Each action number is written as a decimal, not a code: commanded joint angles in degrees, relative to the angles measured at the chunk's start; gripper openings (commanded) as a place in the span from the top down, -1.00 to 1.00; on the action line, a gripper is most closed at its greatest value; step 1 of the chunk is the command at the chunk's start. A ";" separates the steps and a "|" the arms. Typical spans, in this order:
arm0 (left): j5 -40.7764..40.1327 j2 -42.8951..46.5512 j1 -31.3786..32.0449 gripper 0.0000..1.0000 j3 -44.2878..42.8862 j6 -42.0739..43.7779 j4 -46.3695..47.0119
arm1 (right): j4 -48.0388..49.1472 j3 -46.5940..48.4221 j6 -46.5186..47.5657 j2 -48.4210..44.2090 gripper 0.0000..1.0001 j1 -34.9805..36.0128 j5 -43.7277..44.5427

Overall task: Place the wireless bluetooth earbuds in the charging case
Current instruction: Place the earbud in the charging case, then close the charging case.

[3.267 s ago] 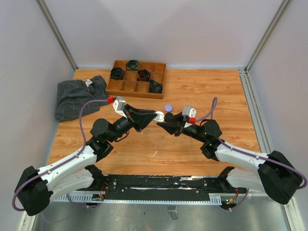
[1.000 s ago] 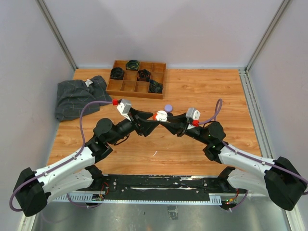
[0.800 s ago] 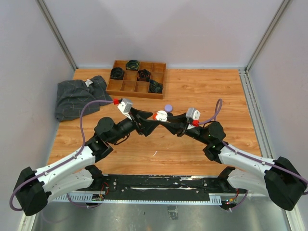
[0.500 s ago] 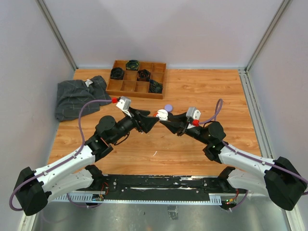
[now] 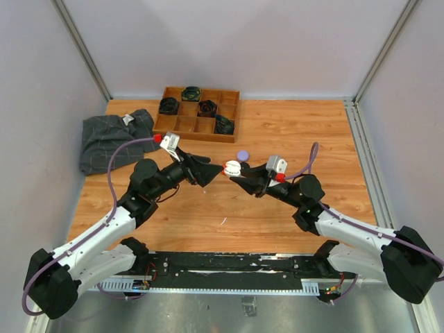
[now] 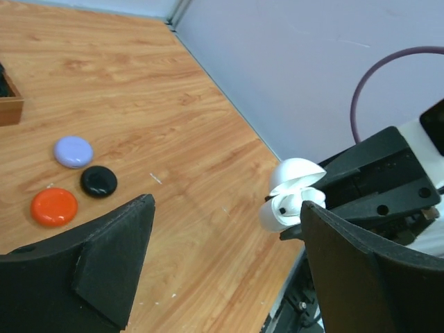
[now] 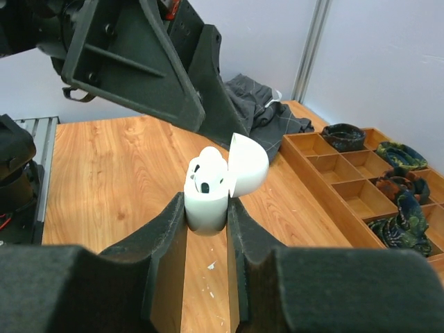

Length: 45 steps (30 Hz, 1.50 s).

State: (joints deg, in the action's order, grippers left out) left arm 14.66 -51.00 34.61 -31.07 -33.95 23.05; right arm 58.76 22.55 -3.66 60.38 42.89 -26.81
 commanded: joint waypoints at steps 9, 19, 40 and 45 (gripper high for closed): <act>19.20 -5.31 -3.58 -0.86 -3.35 -9.58 6.08 | -0.39 4.79 -3.39 4.13 0.99 -0.97 -9.40; 26.84 -8.69 -3.58 -0.70 -2.83 -12.82 14.90 | -5.57 7.65 -4.69 6.13 0.99 -1.45 -13.55; 0.34 -0.90 -4.46 -0.72 -11.33 7.01 -25.10 | -25.41 10.99 -7.36 6.78 0.97 -7.55 -9.58; -20.95 0.16 -4.55 -0.85 -17.48 14.72 -40.25 | -34.22 12.23 -9.69 7.72 0.98 -11.64 -5.22</act>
State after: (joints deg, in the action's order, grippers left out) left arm 15.44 -52.53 30.50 -44.18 -28.64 0.54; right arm 33.19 32.29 -10.85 67.53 34.87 -36.75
